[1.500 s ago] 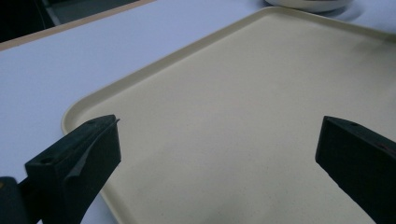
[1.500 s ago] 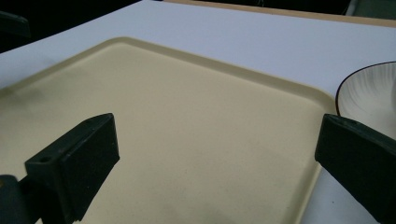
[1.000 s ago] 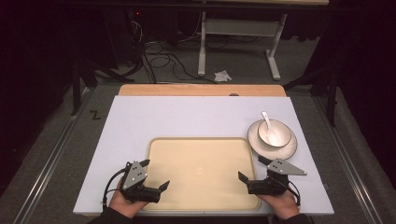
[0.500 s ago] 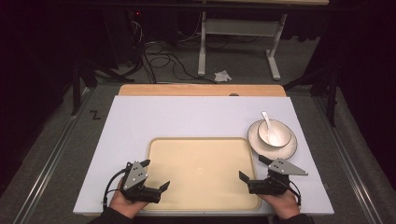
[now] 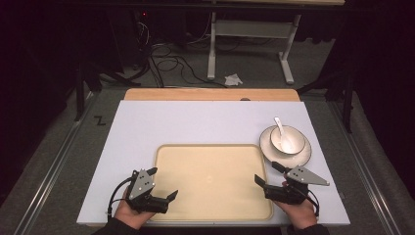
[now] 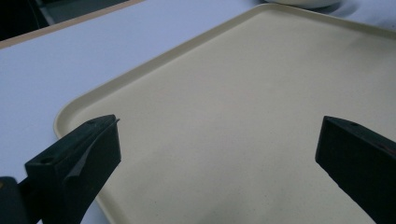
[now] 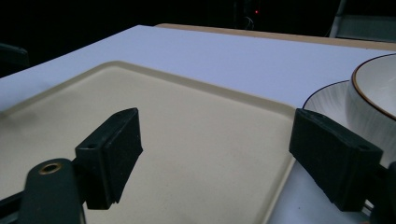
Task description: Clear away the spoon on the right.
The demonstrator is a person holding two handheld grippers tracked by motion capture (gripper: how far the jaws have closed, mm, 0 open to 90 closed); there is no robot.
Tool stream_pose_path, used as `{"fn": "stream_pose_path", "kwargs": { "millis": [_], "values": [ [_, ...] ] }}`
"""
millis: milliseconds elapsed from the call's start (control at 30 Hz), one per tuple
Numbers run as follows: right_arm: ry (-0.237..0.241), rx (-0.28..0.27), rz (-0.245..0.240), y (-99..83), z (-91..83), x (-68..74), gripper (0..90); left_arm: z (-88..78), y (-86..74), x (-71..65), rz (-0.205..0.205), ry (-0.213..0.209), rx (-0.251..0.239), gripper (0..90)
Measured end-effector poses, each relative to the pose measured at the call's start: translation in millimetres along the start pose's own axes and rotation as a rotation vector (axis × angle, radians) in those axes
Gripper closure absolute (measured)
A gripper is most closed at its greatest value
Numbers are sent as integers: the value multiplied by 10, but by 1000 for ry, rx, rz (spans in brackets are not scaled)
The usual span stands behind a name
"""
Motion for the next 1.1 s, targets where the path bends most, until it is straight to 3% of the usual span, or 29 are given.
{"fn": "stream_pose_path", "kwargs": {
  "millis": [267, 300, 433, 533, 600, 667, 833, 900, 967, 1000, 1100],
  "values": [
    [-32, -56, -9, 86, -62, -30, 290, 2, 2, 34, -25, 6, -17, 7],
    [-63, -65, -18, 116, -64, -47, 339, 2, 2, 38, -27, 7, -18, 7],
    [-83, -60, -4, 170, -43, -53, 422, -22, 14, 30, -33, 6, -32, 7],
    [-115, -43, -9, 260, -1, -70, 552, -52, 9, 34, -41, -3, -33, 2],
    [-123, -42, -10, 293, 9, -85, 573, -63, 11, 44, -45, 0, -38, 2],
    [-152, -37, 11, 418, 34, -170, 650, -82, 0, 70, -52, -3, -44, 2],
    [-193, -41, 4, 585, 40, -259, 753, -93, -2, 84, -49, 2, -46, 2],
    [-226, -29, 0, 703, 57, -366, 881, -99, 9, 80, -47, 10, -52, 2],
    [-241, -26, -5, 740, 66, -412, 900, -99, 13, 69, -38, 17, -53, 2],
    [-264, -1, -6, 798, 110, -498, 900, -105, 27, 73, -32, 24, -60, 2],
    [-286, 33, -9, 836, 183, -579, 900, -100, 31, 78, -31, 31, -64, 2]
  ]
}}
Point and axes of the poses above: each handheld gripper's, and its own axes: z roughly forward along the jaws, y roughly out of its top, x roughly to its left, the point moved 7 cm from there along z, roughly forward along the jaws, and after that the axes turned 13 degrees about z, right-handed, at the moved point
